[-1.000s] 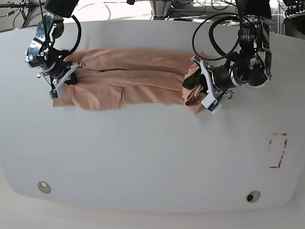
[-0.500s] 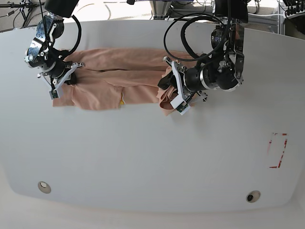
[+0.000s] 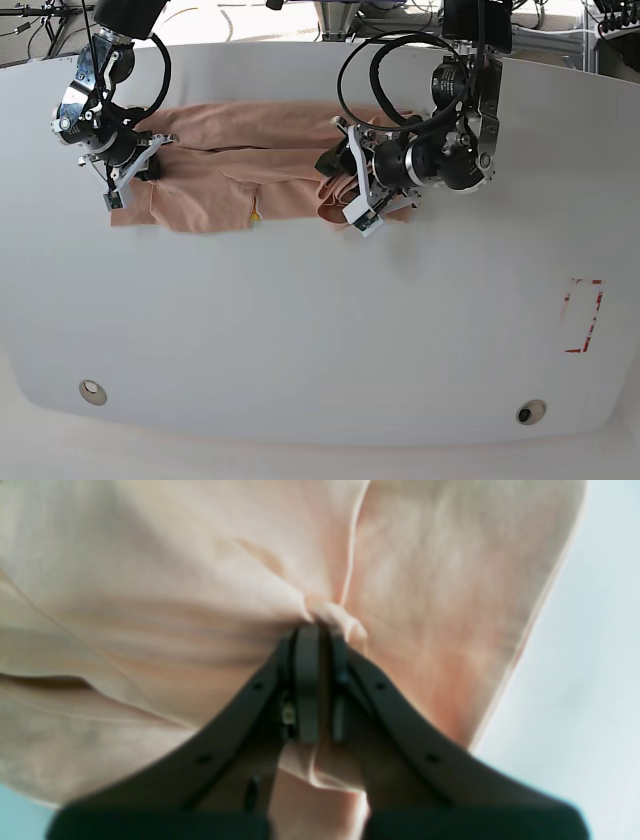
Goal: Fold the T-shirt properly
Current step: 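Fold the held strip end with the left gripper toward the right gripper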
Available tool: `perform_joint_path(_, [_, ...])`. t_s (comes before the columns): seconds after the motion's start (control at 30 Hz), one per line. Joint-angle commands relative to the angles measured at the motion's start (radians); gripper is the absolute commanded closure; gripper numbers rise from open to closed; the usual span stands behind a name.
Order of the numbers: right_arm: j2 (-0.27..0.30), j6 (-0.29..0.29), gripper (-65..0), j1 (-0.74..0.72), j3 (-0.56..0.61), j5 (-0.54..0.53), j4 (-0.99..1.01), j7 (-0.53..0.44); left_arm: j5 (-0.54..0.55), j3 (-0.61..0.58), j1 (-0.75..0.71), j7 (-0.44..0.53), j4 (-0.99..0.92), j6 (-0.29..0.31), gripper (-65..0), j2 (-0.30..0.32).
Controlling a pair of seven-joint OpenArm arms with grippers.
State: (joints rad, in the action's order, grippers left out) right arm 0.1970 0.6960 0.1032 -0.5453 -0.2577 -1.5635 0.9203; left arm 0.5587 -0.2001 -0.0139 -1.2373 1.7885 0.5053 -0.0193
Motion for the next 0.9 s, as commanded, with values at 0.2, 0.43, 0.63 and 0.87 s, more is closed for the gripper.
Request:
perform_joint_path(0.2, [0.017,0.0,-2.7,-0.012,-0.002,-0.007,-0.019,-0.014,0.212,-0.035,0.036,-0.026,0.053,0.006,-33.8,-0.009])
perform_joint_path(0.43, [0.015,0.0,-2.7,-0.012,-0.002,-0.007,-0.019,-0.014,0.361,0.061,0.059,-0.092,0.052,0.006,-33.8,0.005])
perform_joint_path(0.63, [0.015,0.0,-2.7,-0.012,-0.002,-0.007,-0.019,-0.014,0.301,0.17,0.064,-0.06,0.018,0.006,-33.8,0.066])
perform_joint_path(0.87, [0.014,0.0,-2.7,-0.012,-0.002,-0.009,-0.087,-0.002,0.24,0.178,0.064,0.029,-0.088,0.006,-21.4,0.114])
